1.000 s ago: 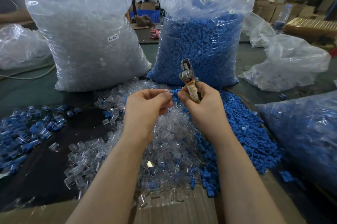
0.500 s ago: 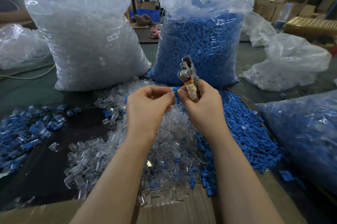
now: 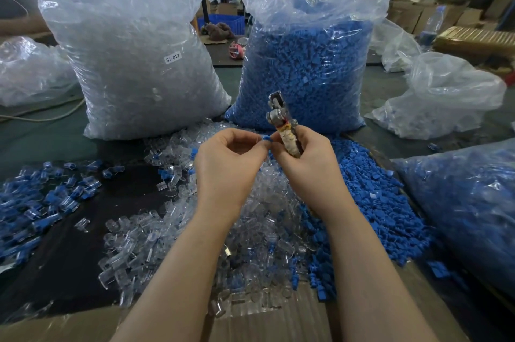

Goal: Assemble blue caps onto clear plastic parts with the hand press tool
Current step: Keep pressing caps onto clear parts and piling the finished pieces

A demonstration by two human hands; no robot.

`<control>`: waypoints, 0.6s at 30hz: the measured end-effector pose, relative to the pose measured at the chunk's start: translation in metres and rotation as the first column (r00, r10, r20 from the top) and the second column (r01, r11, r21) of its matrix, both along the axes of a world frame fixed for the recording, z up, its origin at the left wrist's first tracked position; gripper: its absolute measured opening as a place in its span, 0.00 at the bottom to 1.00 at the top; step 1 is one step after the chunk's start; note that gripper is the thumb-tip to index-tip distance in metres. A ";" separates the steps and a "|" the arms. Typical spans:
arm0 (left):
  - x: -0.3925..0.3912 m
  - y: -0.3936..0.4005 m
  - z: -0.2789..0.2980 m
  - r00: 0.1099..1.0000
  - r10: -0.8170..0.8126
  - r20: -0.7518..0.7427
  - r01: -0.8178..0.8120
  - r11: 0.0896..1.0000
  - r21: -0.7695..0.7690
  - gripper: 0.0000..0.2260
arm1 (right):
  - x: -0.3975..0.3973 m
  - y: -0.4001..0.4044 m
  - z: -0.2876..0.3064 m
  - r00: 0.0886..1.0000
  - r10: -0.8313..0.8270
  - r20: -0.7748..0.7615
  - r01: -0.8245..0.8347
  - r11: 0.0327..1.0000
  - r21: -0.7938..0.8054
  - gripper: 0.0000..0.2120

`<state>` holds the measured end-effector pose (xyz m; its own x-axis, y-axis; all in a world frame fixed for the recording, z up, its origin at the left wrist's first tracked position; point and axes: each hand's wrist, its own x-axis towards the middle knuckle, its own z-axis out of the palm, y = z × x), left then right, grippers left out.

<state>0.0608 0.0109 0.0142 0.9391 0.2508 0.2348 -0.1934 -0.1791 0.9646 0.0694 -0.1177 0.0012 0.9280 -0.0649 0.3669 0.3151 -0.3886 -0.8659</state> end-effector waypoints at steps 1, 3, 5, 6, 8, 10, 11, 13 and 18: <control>0.000 0.000 0.000 1.000 0.005 0.004 -0.005 1.000 0.002 0.04 | 0.000 0.000 0.000 1.000 0.019 -0.011 -0.019 1.000 0.009 0.02; 0.001 0.001 -0.001 1.000 0.014 0.008 -0.014 1.000 0.016 0.04 | 0.001 -0.001 0.001 0.998 0.055 -0.037 -0.054 0.998 0.028 0.02; 0.002 0.003 -0.002 1.000 0.009 0.006 -0.009 1.000 0.017 0.06 | 0.000 -0.002 0.002 0.994 0.083 -0.068 -0.081 0.996 0.036 0.03; 0.003 0.003 -0.002 1.000 0.002 0.003 -0.002 1.000 0.005 0.06 | 0.000 -0.004 0.002 0.991 0.097 -0.088 -0.095 0.995 0.035 0.03; 0.004 0.003 -0.001 1.000 -0.020 -0.007 0.020 0.999 -0.050 0.06 | -0.002 -0.008 0.002 0.982 0.126 -0.140 -0.123 0.992 0.026 0.02; 0.004 0.004 0.000 0.999 -0.049 -0.006 0.048 0.993 -0.110 0.05 | -0.004 -0.012 0.001 0.972 0.149 -0.184 -0.150 0.989 0.005 0.03; 0.003 0.004 0.001 0.998 -0.062 -0.002 0.061 0.988 -0.140 0.05 | -0.004 -0.014 0.001 0.967 0.157 -0.200 -0.162 0.987 -0.007 0.03; 0.003 0.006 0.002 0.996 -0.085 0.008 0.085 0.976 -0.203 0.04 | -0.005 -0.017 0.002 0.958 0.179 -0.226 -0.184 0.983 -0.003 0.04; 0.001 0.007 0.004 0.993 -0.111 0.034 0.116 0.955 -0.272 0.05 | -0.006 -0.016 0.002 0.931 0.237 -0.278 -0.248 0.969 -0.006 0.05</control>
